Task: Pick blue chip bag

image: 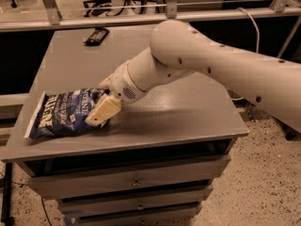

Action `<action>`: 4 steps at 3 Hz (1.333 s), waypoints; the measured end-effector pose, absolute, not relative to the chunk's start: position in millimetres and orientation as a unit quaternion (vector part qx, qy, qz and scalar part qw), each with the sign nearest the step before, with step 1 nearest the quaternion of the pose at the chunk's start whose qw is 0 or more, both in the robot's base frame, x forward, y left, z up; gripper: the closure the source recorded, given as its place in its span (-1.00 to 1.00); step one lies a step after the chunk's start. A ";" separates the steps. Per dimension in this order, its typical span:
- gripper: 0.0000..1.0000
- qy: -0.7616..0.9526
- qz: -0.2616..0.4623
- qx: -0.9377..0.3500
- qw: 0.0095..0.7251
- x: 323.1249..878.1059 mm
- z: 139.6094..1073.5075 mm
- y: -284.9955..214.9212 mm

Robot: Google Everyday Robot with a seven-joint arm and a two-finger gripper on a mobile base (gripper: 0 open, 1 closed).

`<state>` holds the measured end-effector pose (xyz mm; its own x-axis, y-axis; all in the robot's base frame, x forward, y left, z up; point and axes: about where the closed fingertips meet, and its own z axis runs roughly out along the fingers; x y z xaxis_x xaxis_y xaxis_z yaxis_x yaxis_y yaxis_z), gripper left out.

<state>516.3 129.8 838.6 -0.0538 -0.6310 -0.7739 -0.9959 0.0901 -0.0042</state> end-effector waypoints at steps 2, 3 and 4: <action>0.78 0.651 0.316 -0.568 0.392 519.5 881.7 122.0; 1.00 0.632 0.354 -0.520 0.452 521.8 902.5 122.1; 1.00 0.603 0.381 -0.478 0.512 530.1 932.1 116.5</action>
Offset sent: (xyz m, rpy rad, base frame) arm 0.0141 -0.0274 0.0966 0.4640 -0.1031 -0.1574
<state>530.1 116.5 932.1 -0.0191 -0.1857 -0.9824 -0.9671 0.2527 -0.0289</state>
